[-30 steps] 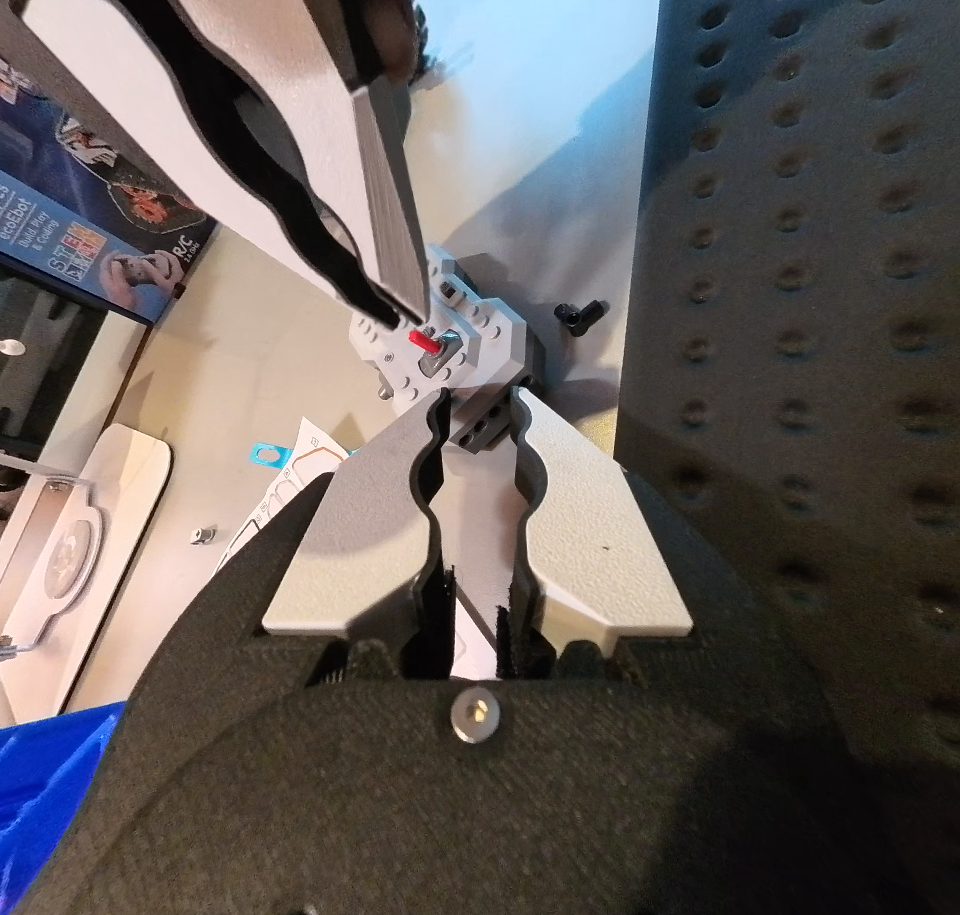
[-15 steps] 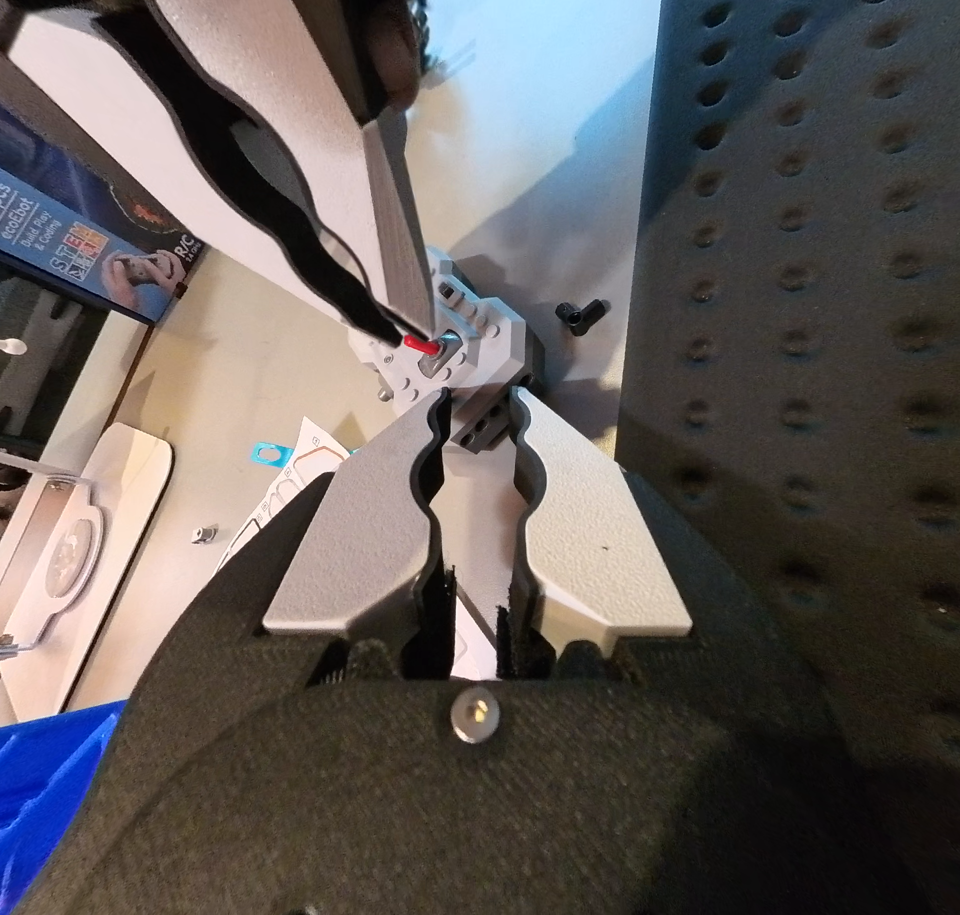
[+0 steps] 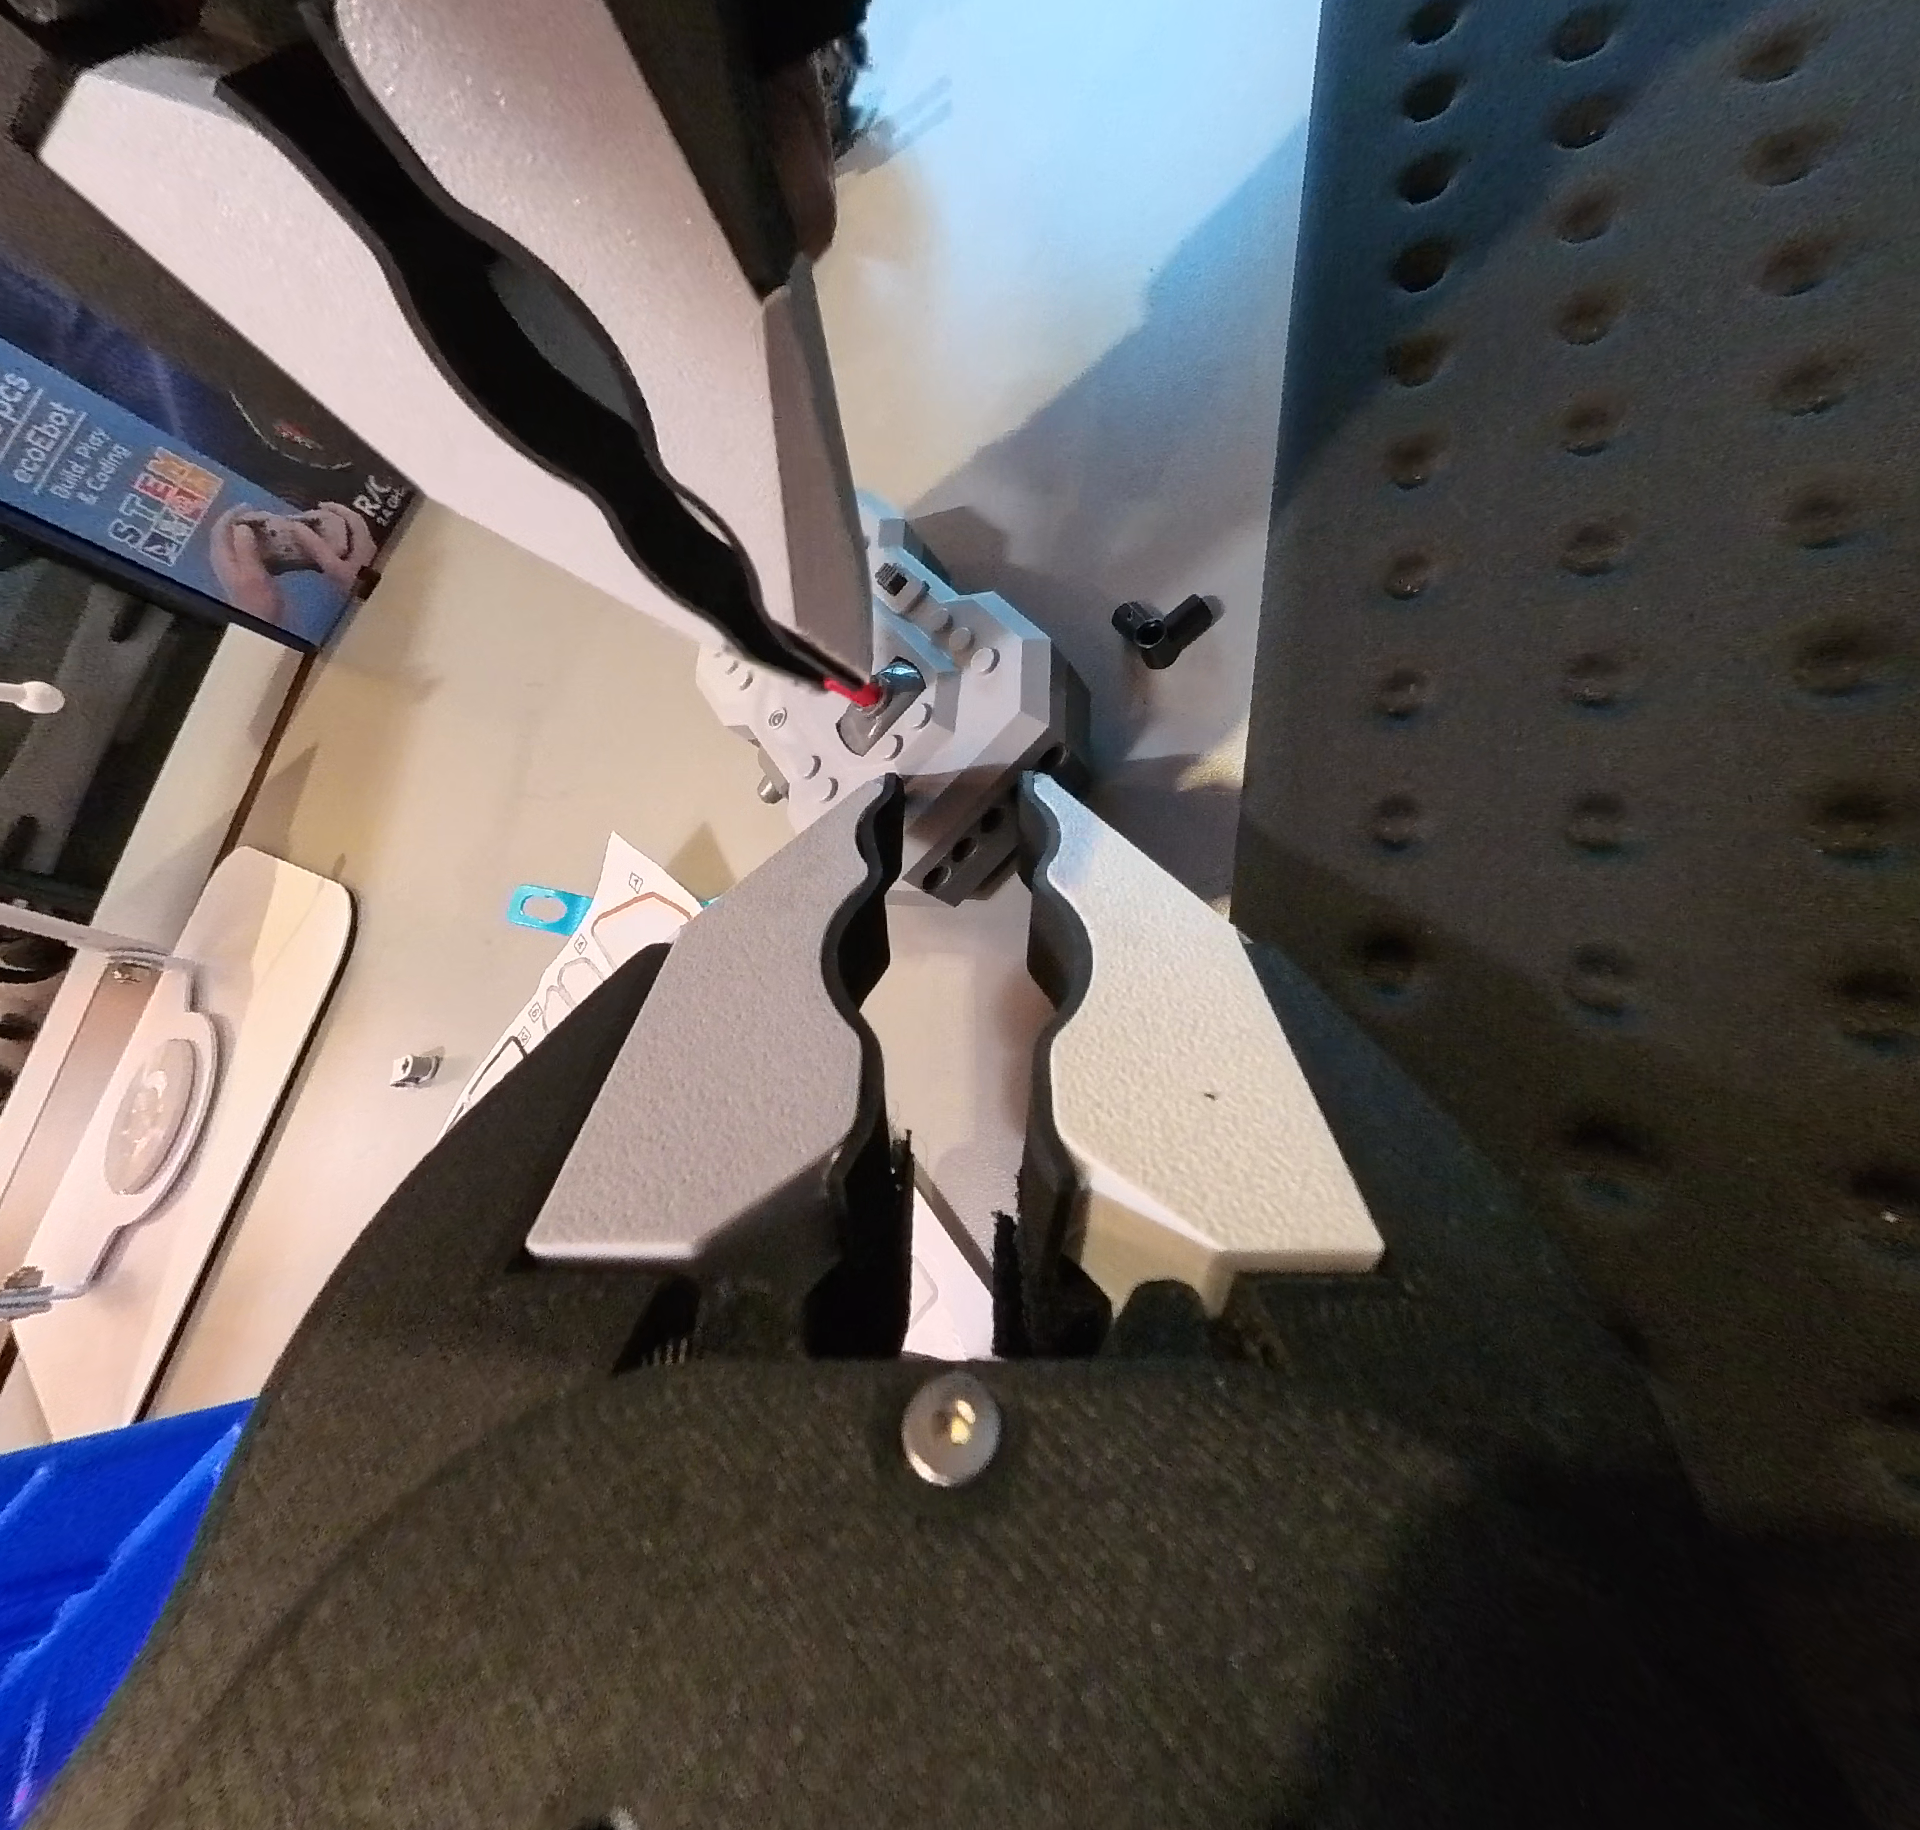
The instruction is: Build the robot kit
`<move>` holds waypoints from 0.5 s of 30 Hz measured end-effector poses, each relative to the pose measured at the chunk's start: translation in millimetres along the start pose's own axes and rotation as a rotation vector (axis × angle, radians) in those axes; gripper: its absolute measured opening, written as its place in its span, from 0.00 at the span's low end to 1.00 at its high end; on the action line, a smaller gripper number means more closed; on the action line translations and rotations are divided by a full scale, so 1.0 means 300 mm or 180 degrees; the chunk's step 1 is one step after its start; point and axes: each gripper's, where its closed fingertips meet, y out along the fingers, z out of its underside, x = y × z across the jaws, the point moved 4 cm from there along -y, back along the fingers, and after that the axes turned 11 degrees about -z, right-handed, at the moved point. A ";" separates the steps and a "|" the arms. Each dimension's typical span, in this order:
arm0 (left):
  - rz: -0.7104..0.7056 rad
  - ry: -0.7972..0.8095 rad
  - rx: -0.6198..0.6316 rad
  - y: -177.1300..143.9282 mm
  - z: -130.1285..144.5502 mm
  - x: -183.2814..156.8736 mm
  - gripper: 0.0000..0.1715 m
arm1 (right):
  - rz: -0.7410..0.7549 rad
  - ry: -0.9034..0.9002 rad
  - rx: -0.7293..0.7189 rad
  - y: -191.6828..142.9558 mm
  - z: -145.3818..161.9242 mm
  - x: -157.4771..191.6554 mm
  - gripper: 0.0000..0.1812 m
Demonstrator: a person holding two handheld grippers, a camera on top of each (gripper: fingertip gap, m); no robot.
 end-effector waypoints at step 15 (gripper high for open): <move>-0.0019 0.0028 0.0015 0.001 -0.002 -0.002 0.11 | 0.0018 0.0078 -0.0215 0.003 0.015 0.005 0.00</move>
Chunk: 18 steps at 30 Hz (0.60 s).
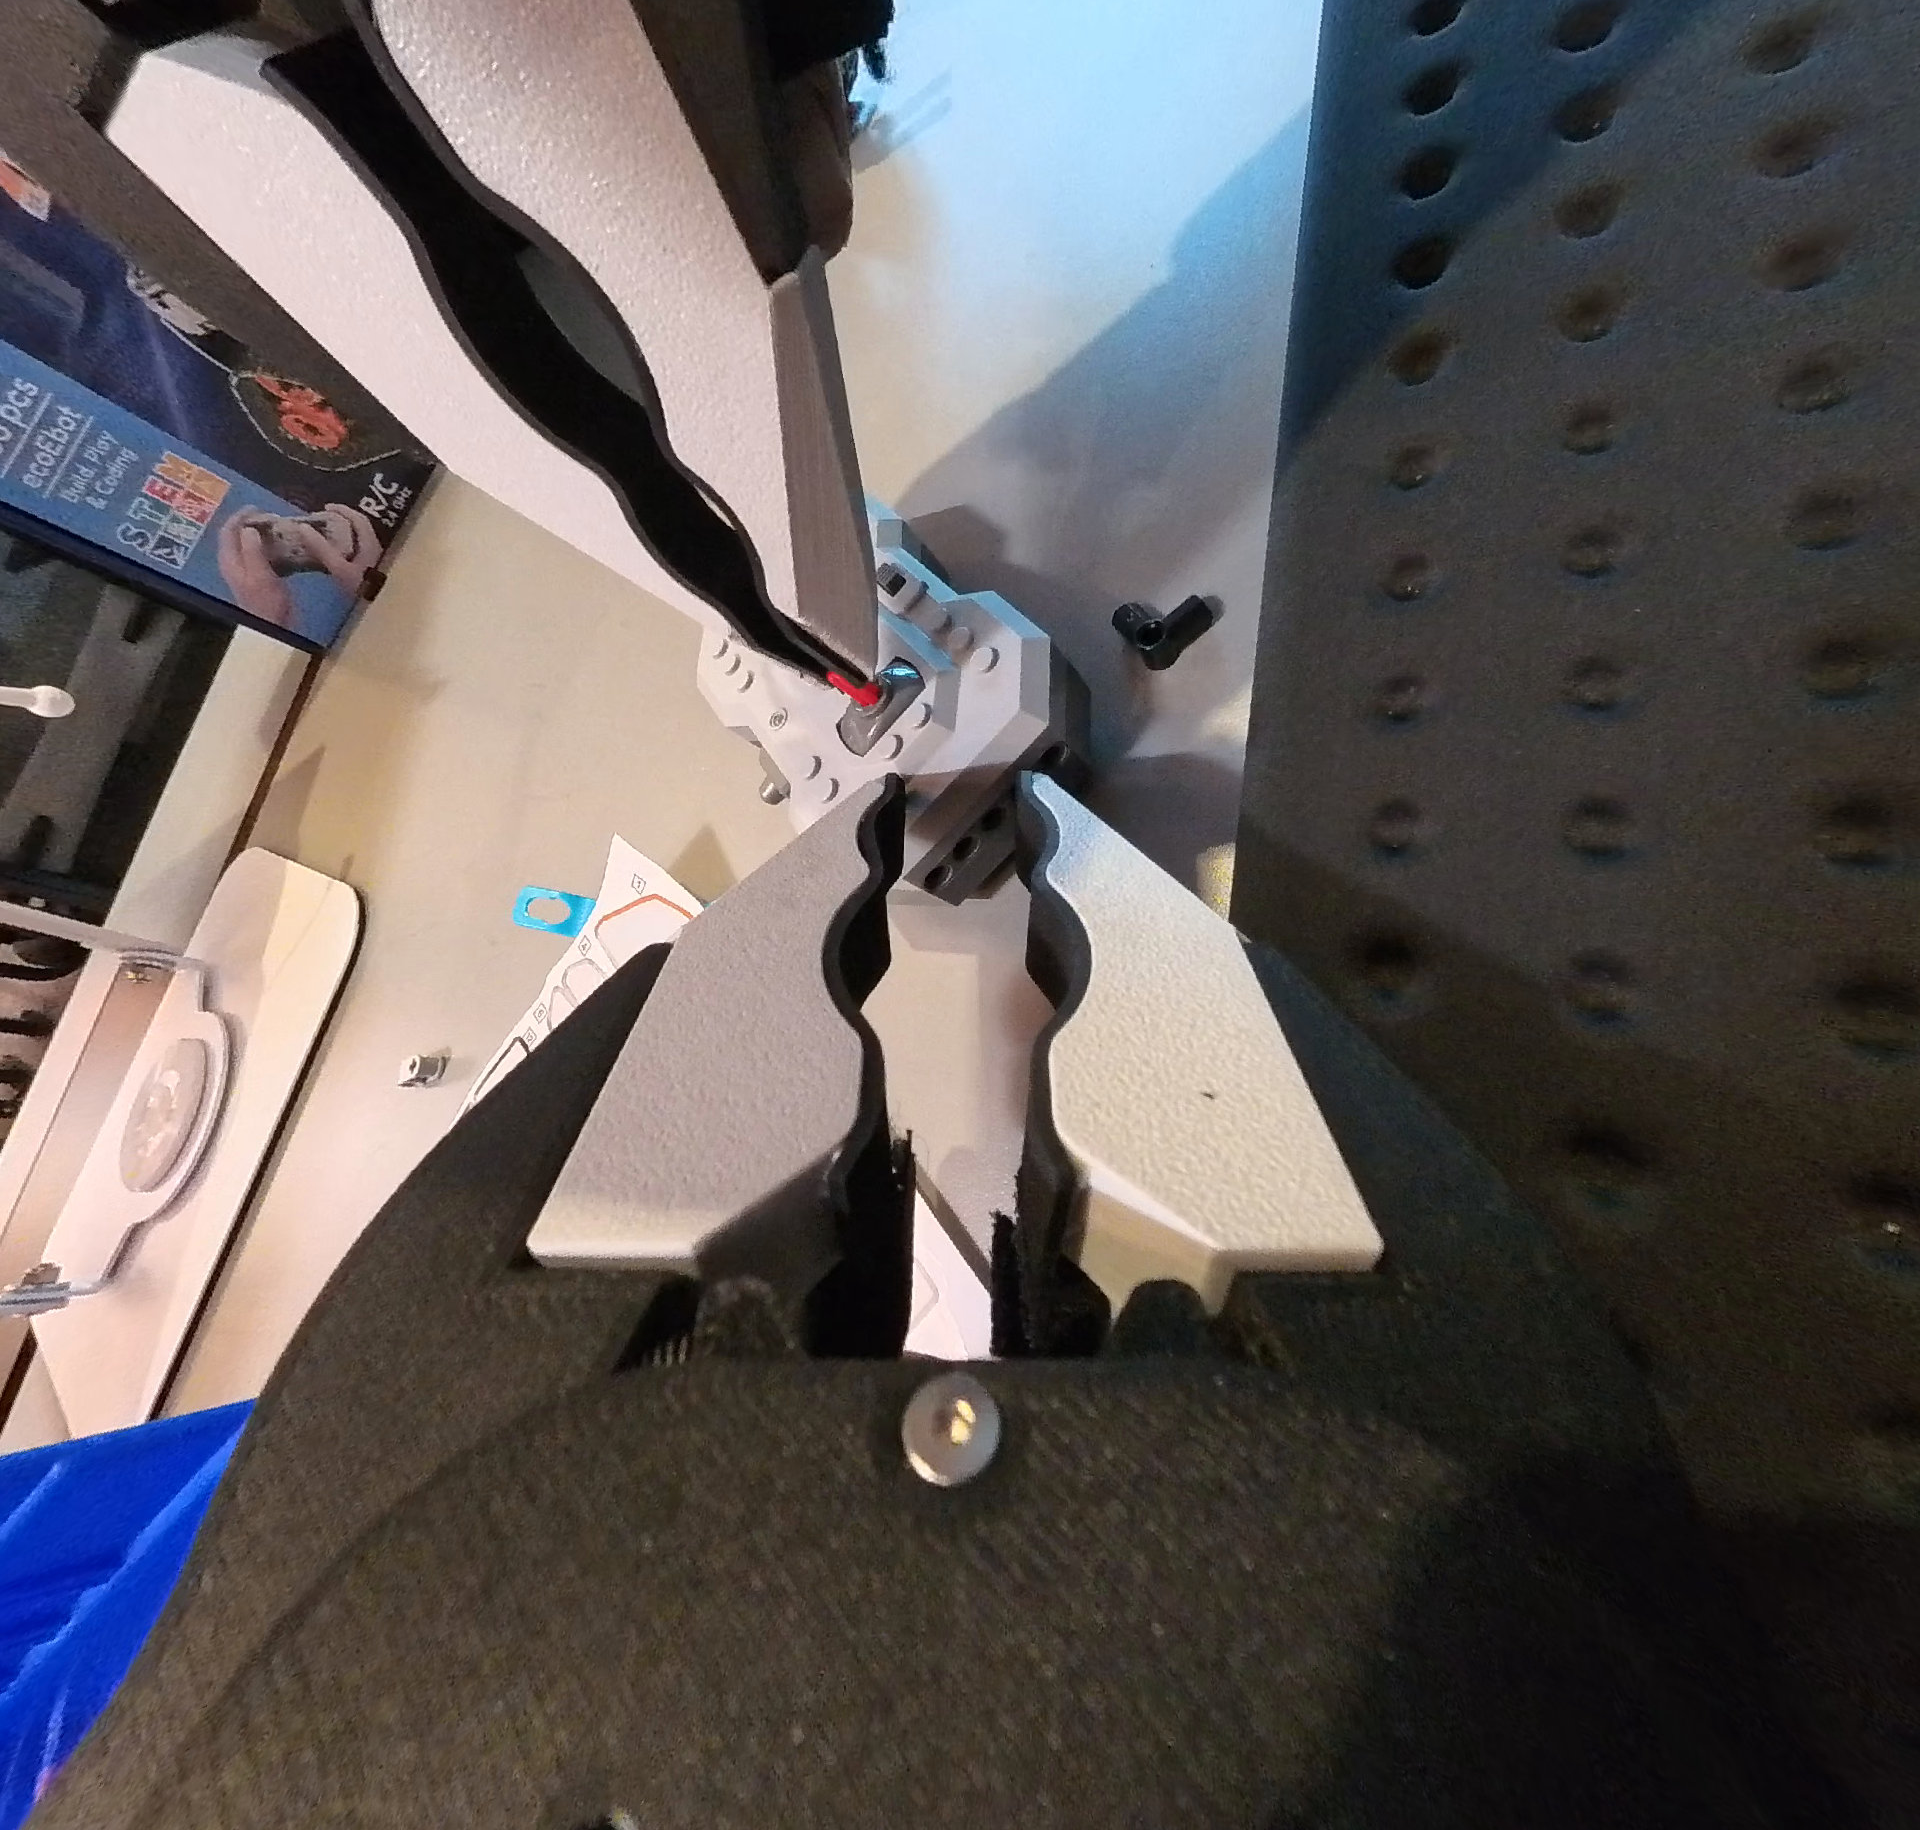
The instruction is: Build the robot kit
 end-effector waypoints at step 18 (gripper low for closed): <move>0.0006 0.0016 -0.0002 0.000 0.000 -0.001 0.12 | 0.0205 0.0021 0.0183 0.005 -0.012 0.001 0.01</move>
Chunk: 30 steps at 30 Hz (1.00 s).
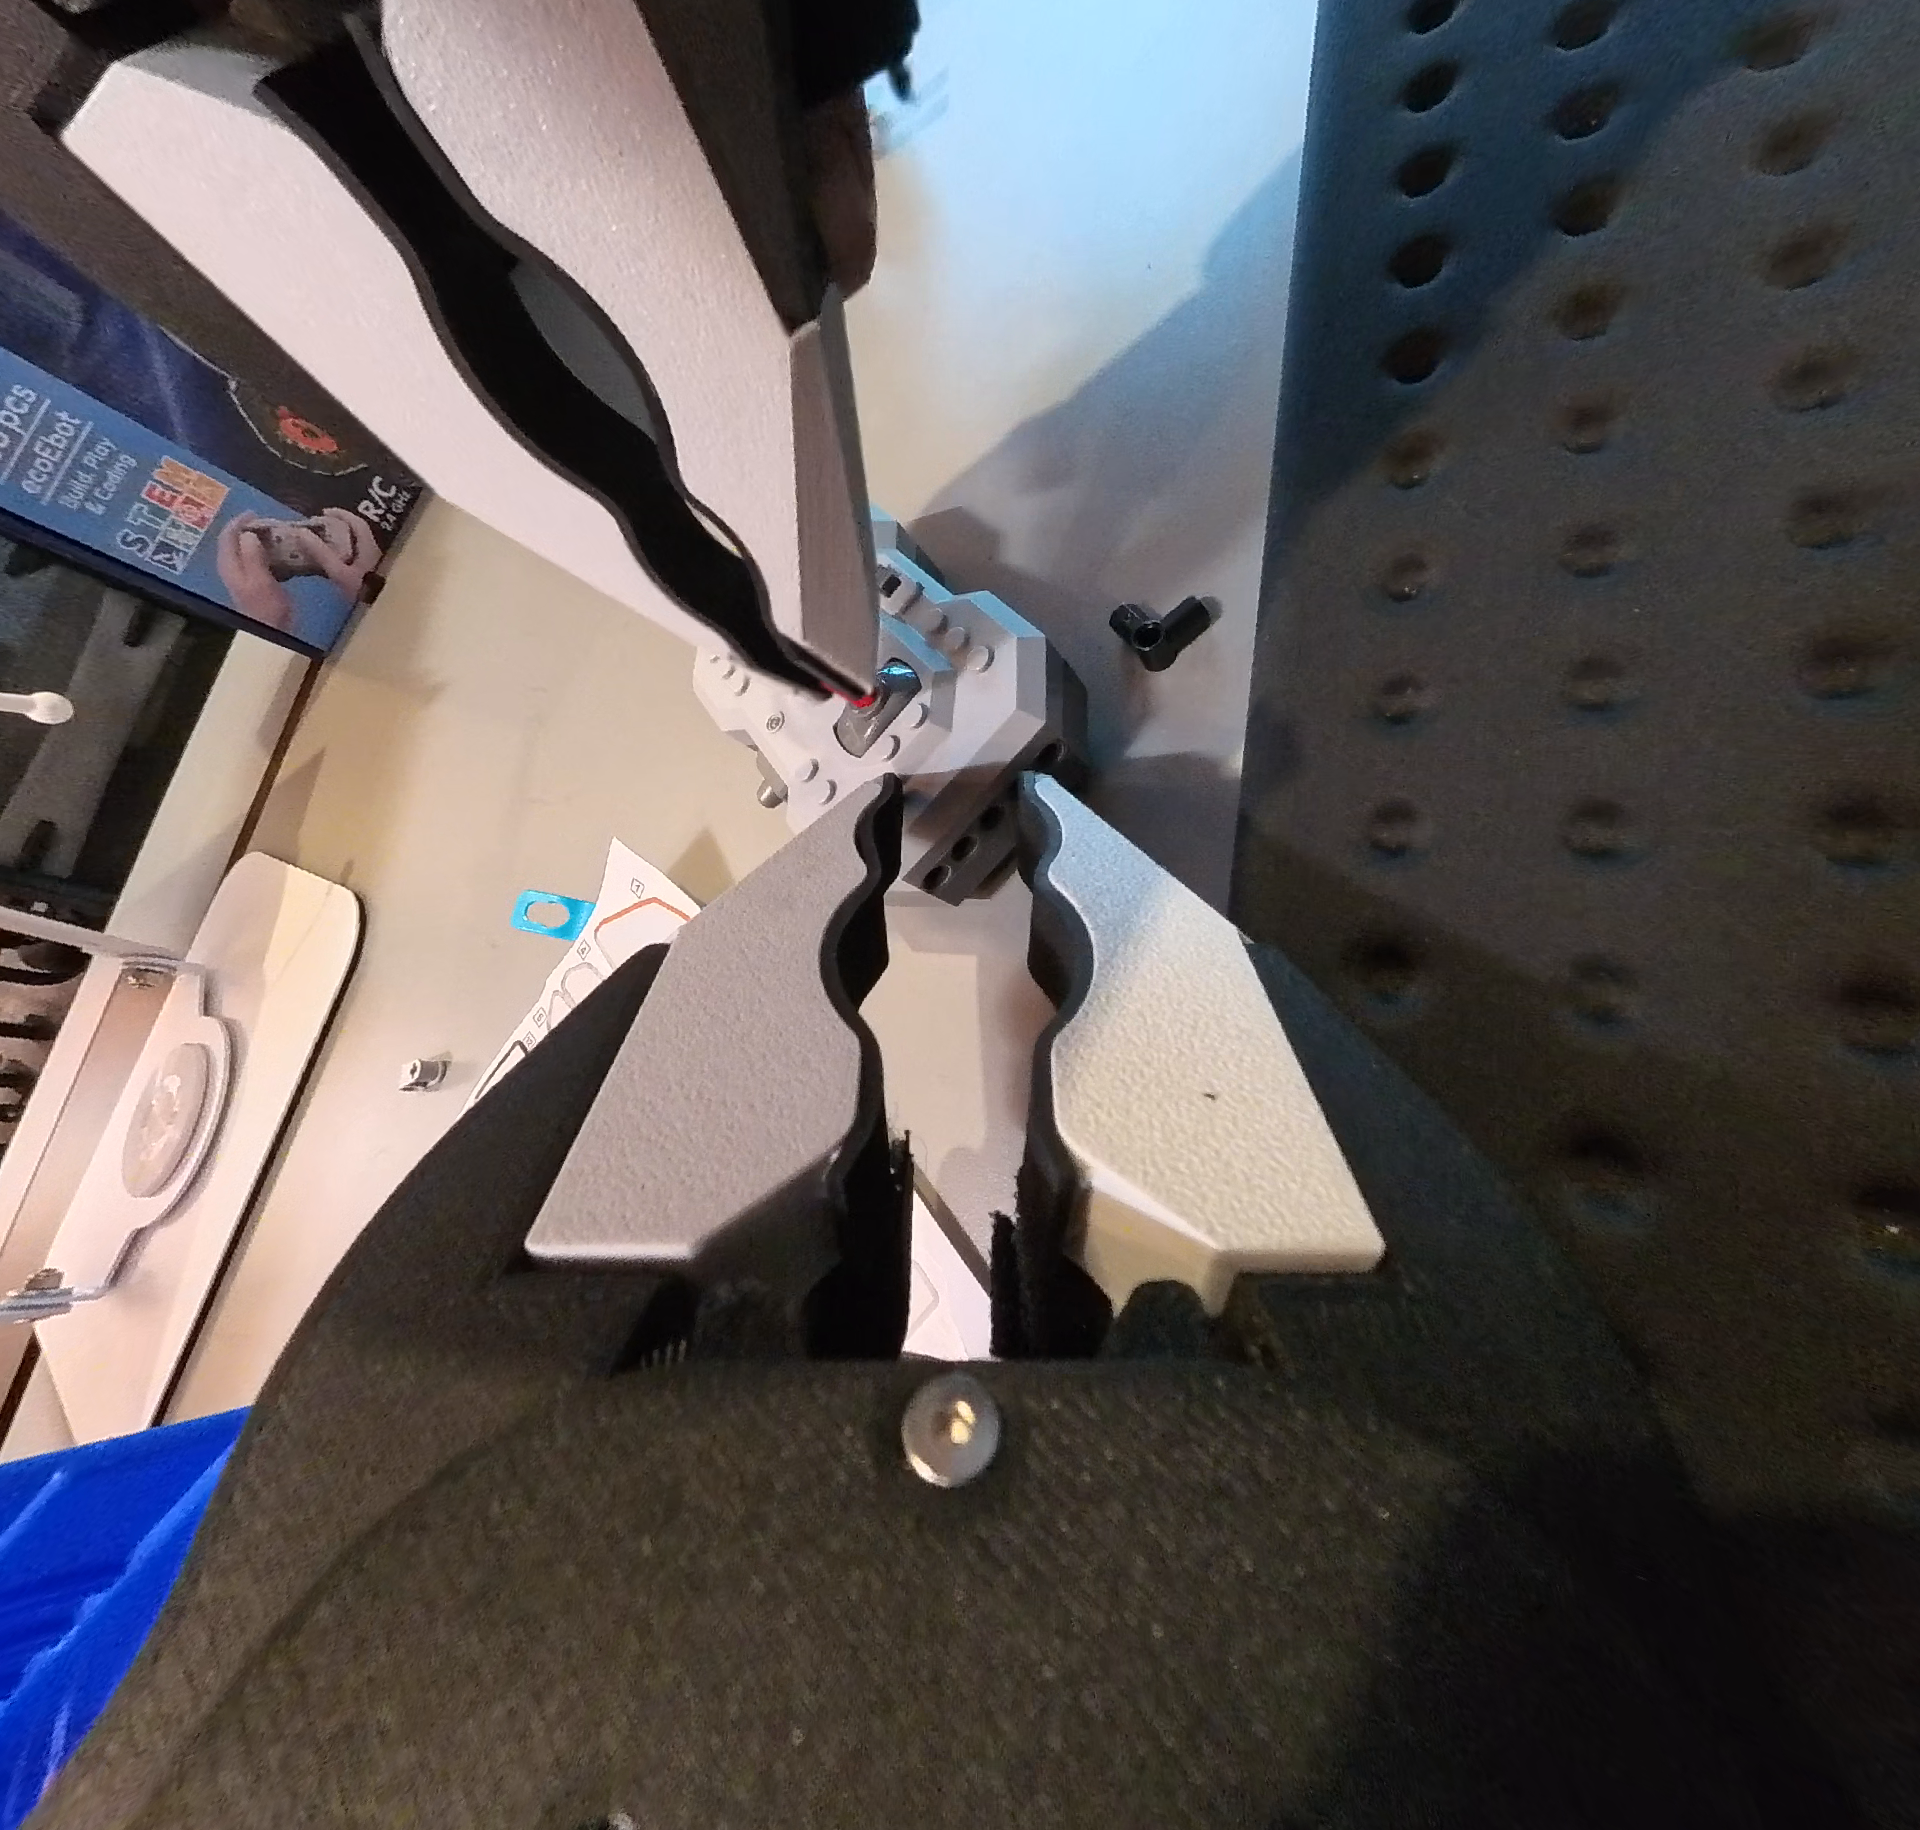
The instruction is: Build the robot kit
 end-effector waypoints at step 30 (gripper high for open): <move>0.0023 0.0021 0.0000 0.002 -0.005 -0.003 0.12 | -0.0338 -0.0009 0.0339 0.017 0.007 -0.014 0.00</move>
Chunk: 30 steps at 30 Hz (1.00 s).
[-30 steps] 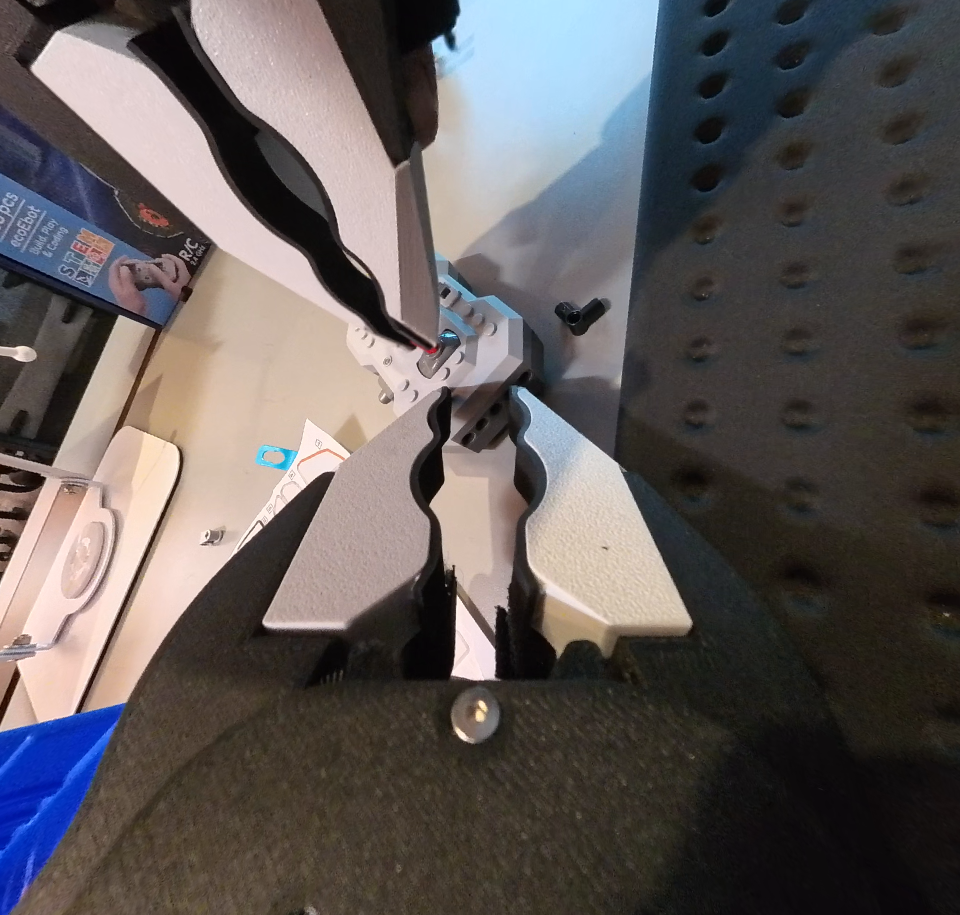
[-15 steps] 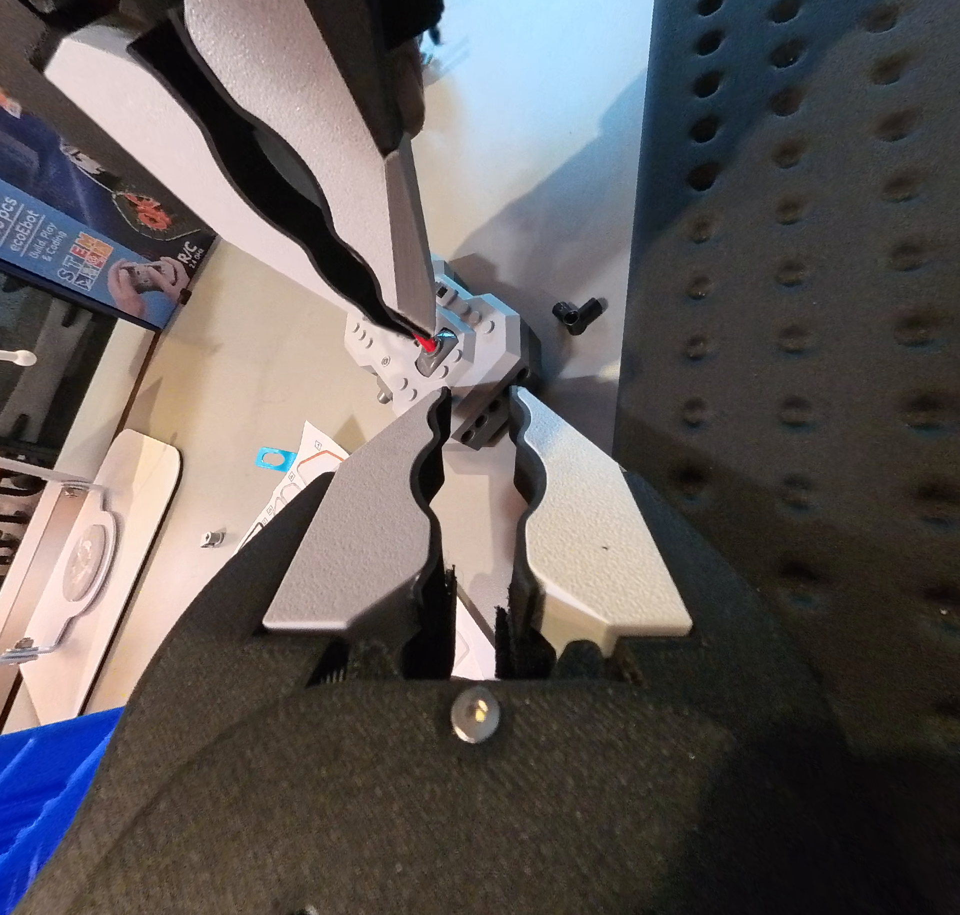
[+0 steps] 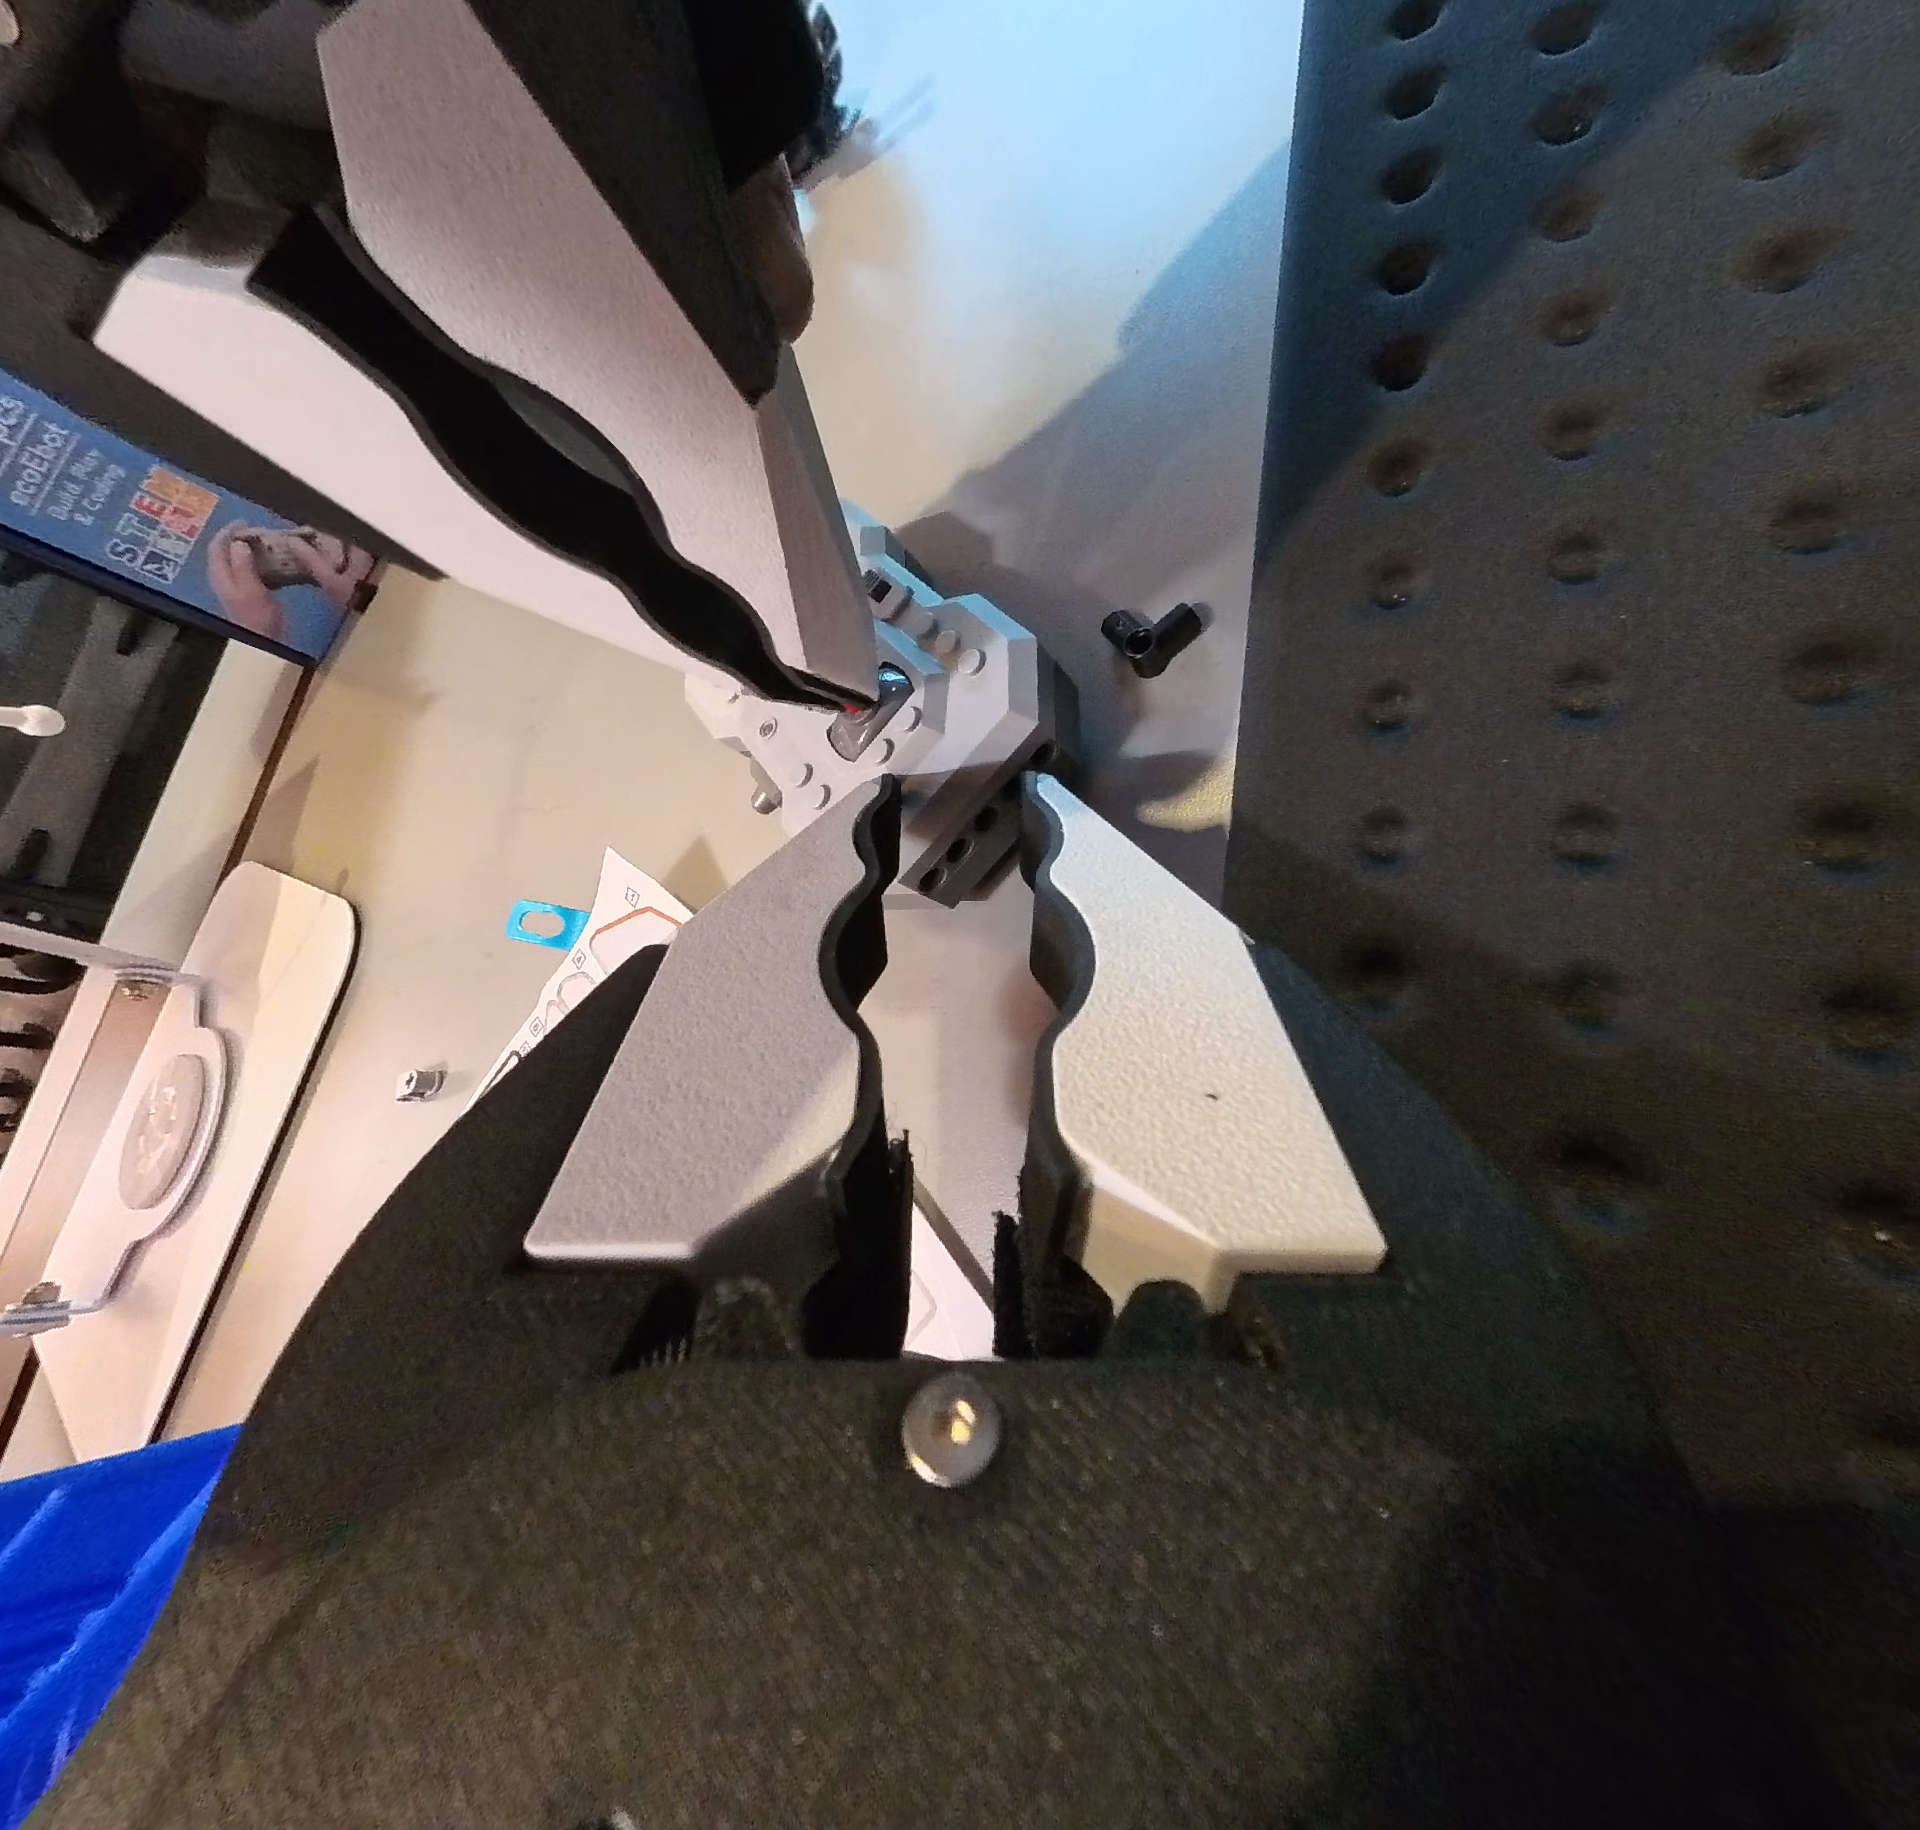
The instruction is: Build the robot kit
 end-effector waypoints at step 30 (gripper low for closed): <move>-0.0830 -0.0260 0.0612 -0.174 0.065 0.097 0.15 | 0.0798 0.0158 -0.1232 -0.146 -0.070 -0.198 0.08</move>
